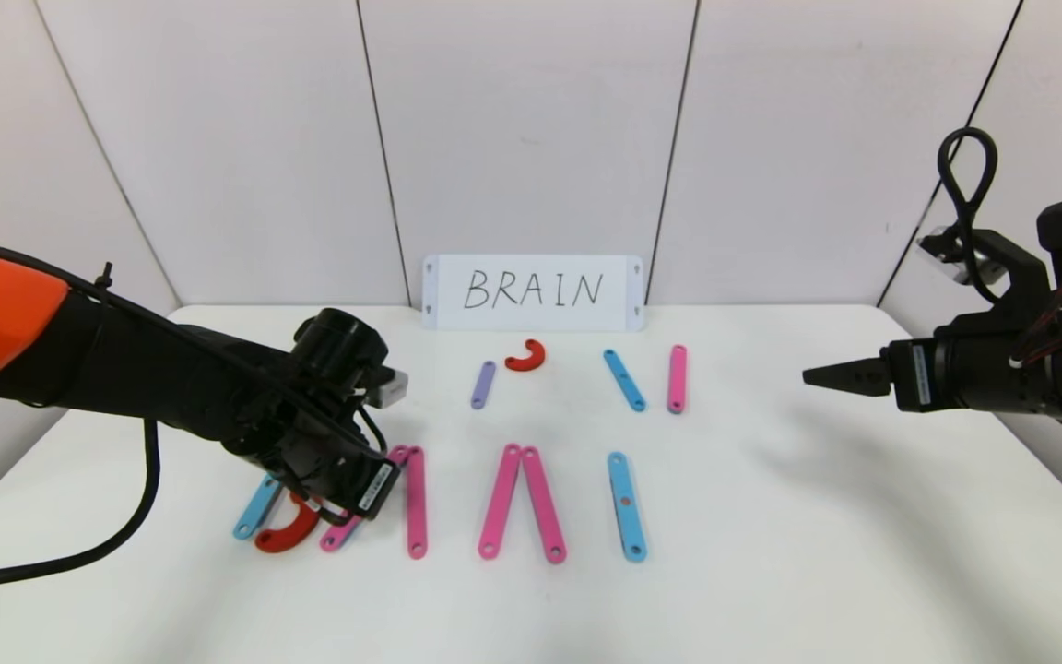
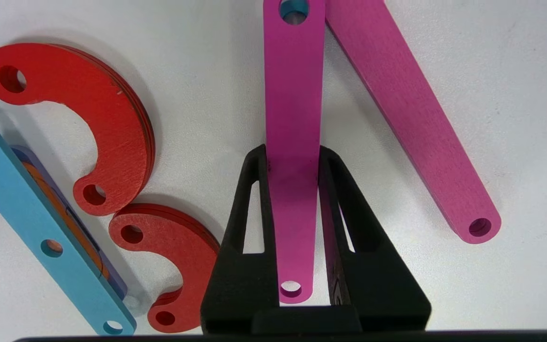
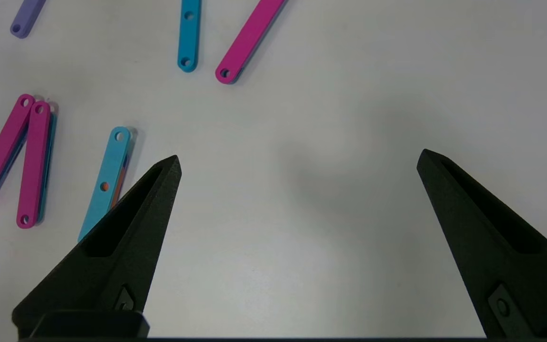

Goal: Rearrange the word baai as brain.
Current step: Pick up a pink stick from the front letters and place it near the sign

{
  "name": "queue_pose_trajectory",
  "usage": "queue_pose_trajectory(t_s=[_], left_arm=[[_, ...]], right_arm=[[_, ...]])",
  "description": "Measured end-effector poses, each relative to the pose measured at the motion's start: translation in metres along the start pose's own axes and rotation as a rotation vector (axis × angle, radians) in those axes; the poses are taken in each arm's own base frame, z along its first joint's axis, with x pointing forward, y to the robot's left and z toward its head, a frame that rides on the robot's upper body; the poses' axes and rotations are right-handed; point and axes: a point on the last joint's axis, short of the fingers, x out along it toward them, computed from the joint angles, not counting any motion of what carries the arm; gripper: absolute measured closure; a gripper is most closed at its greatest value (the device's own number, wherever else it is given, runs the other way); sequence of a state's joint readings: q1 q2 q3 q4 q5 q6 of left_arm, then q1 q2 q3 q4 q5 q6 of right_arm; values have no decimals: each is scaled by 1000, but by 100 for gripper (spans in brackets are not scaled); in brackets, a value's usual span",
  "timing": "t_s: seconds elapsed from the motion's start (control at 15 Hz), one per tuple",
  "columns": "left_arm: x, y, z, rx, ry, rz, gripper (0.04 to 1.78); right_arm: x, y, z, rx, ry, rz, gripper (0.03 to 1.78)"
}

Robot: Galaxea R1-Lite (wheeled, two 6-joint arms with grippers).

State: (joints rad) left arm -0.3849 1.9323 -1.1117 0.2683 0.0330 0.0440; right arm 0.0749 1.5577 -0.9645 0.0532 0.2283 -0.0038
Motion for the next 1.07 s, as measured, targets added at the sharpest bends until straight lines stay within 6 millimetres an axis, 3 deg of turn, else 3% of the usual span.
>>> queue_pose_trajectory(t_s=[0.27, 0.6, 0.8, 1.07], left_arm=[[-6, 1, 10, -25, -44, 0, 152], [-29, 9, 49, -123, -194, 13, 152], [-33, 32, 72, -177, -263, 48, 152], [-19, 66, 95, -238, -287, 94, 152]], right_arm=[[1, 0, 0, 0, 2, 0, 7], [3, -1, -1, 1, 8, 0, 7], [5, -1, -2, 0, 17, 1, 7], [8, -2, -3, 2, 26, 0, 7]])
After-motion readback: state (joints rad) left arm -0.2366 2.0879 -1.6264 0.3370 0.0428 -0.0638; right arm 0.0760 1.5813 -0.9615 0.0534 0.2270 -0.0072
